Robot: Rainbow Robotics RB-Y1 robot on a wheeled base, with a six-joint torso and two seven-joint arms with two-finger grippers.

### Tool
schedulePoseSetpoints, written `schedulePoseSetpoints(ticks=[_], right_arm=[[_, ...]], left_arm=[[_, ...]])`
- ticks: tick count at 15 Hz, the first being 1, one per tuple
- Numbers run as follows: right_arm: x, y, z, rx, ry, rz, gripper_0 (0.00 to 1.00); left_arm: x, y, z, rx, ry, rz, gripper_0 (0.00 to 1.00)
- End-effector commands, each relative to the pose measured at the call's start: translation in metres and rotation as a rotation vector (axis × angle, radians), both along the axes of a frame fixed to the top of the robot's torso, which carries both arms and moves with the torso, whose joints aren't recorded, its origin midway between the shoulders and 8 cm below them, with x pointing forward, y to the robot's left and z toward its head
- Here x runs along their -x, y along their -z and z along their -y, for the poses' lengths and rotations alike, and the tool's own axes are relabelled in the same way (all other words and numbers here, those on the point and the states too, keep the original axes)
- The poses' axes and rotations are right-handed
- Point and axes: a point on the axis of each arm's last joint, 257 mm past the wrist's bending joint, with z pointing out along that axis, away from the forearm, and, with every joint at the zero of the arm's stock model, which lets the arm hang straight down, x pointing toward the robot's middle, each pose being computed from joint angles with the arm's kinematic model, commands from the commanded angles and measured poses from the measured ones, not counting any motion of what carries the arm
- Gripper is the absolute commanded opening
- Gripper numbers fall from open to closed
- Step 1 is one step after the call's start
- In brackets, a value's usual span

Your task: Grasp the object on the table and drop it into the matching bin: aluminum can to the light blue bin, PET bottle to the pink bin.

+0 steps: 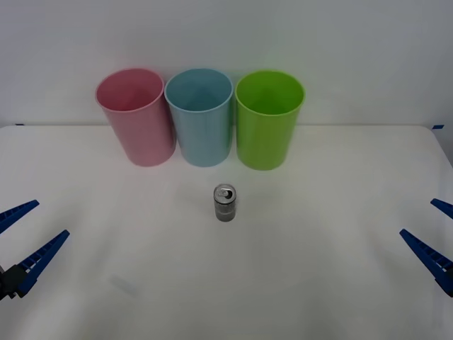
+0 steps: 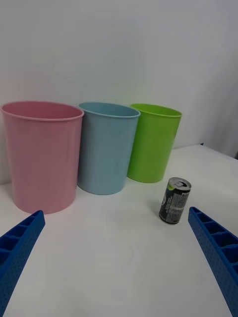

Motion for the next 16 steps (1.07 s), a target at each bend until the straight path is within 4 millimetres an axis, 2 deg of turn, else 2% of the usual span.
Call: schedulePoseSetpoints(ticks=[1, 7, 9, 16], right_arm=[[0.0, 0.0, 0.0, 0.0, 0.0, 0.0, 1.0], [0.006, 0.0, -0.016, -0.038, -0.018, 0.005, 1.0], [0.005, 0.005, -0.021, -0.032, -0.026, -0.003, 1.0], [-0.004, 0.029, -0.058, 0.001, -0.078, -0.036, 1.0]], left_arm=[[0.0, 0.0, 0.0, 0.0, 0.0, 0.0, 1.0], [0.0, 0.0, 0.0, 0.0, 0.0, 0.0, 1.0], [0.0, 0.0, 0.0, 0.0, 0.0, 0.0, 1.0], [0.0, 0.0, 0.0, 0.0, 0.0, 0.0, 1.0]])
